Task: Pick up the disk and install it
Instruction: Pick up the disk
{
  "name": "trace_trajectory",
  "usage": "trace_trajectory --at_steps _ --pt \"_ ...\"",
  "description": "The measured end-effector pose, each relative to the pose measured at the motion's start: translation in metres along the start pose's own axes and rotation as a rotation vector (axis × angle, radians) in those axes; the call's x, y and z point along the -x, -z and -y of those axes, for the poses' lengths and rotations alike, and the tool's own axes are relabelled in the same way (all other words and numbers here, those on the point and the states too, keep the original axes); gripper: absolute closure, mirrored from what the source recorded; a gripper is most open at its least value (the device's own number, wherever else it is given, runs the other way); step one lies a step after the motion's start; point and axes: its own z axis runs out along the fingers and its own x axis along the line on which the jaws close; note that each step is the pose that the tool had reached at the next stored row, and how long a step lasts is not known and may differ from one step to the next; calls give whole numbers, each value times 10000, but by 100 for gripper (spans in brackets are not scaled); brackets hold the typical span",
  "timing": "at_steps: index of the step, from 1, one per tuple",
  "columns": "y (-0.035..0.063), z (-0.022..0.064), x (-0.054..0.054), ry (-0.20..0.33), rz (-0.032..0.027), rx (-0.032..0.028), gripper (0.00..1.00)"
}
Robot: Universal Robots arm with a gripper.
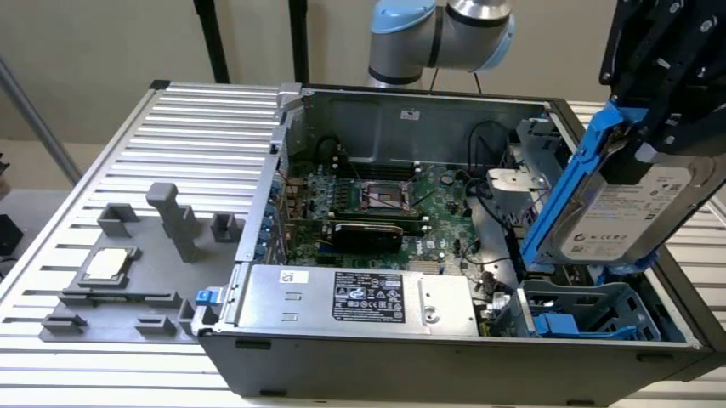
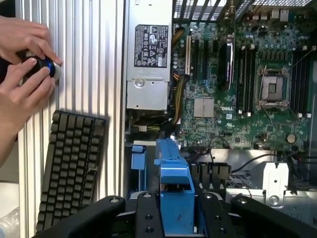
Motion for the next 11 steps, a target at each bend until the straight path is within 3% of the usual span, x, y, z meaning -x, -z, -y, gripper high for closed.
trace_trajectory --at_steps 6,11 --pt "-24 150 -175 0 2 12 100" --pt "-58 167 -186 -1 5 15 100"
